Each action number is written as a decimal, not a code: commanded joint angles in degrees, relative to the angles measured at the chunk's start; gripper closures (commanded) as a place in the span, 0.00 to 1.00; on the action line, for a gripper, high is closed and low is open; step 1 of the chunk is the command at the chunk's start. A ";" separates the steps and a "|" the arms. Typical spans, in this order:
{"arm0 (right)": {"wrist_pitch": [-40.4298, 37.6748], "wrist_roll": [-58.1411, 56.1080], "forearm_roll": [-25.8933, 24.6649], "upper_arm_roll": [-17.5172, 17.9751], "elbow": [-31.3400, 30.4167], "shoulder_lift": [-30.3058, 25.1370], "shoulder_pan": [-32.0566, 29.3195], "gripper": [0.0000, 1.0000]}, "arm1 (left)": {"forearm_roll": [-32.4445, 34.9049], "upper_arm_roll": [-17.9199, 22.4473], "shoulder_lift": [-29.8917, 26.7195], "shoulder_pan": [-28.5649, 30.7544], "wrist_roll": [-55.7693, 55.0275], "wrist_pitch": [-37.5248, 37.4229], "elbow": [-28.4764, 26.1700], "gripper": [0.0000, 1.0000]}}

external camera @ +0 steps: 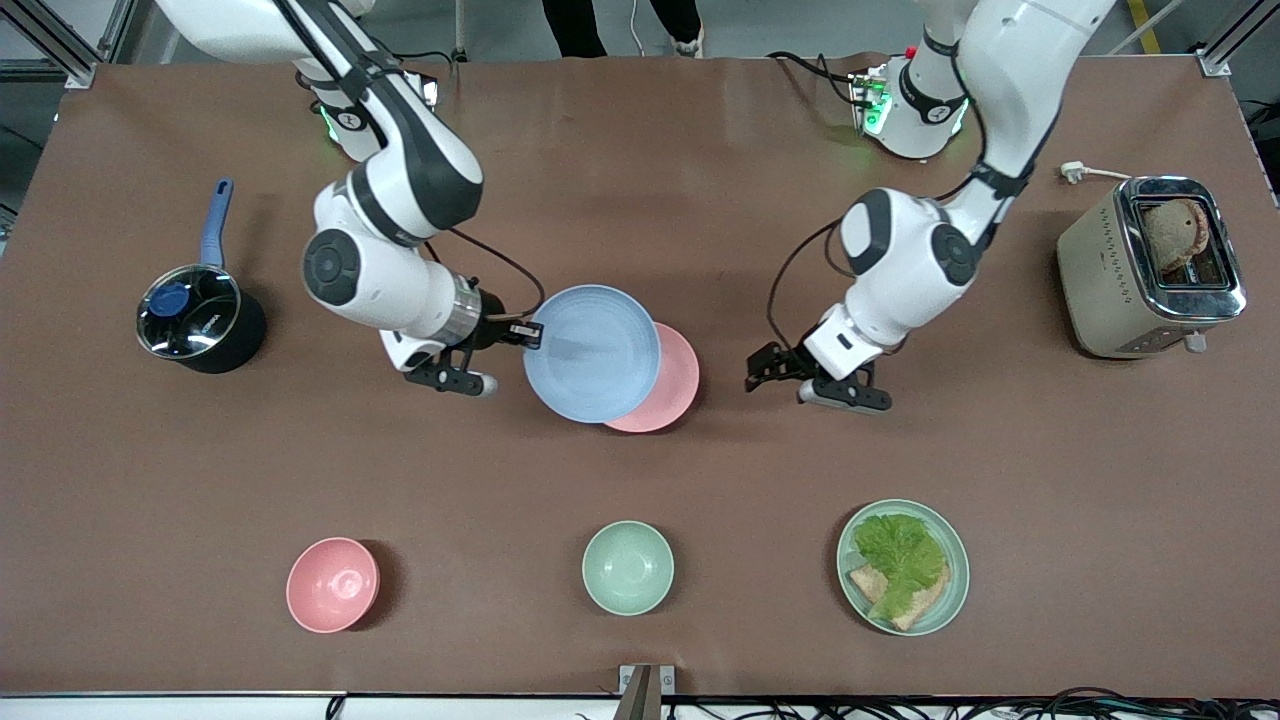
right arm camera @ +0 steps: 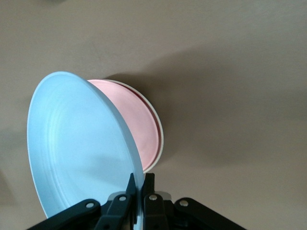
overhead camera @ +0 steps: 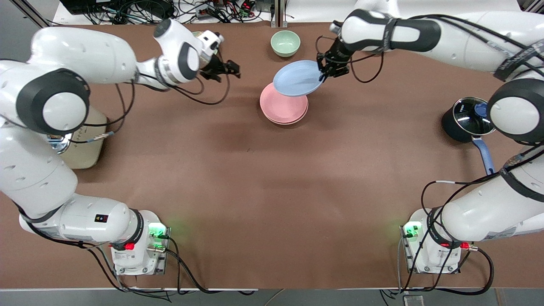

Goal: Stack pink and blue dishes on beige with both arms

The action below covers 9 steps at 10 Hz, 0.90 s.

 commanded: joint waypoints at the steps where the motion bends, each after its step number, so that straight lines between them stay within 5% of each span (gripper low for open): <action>1: 8.76 1.77 -0.91 0.29 -1.60 3.28 2.51 0.98 | 7.79 4.65 -5.90 1.19 -0.24 -11.52 0.12 0.00; 4: 17.40 1.86 -0.91 0.29 -4.41 5.84 4.88 0.98 | 21.75 9.91 -13.29 4.45 -2.17 -17.33 2.22 0.00; 9: 24.17 1.68 -2.13 0.37 -8.89 6.99 5.78 0.93 | 24.25 14.86 -17.52 5.15 -2.35 -47.88 21.10 0.00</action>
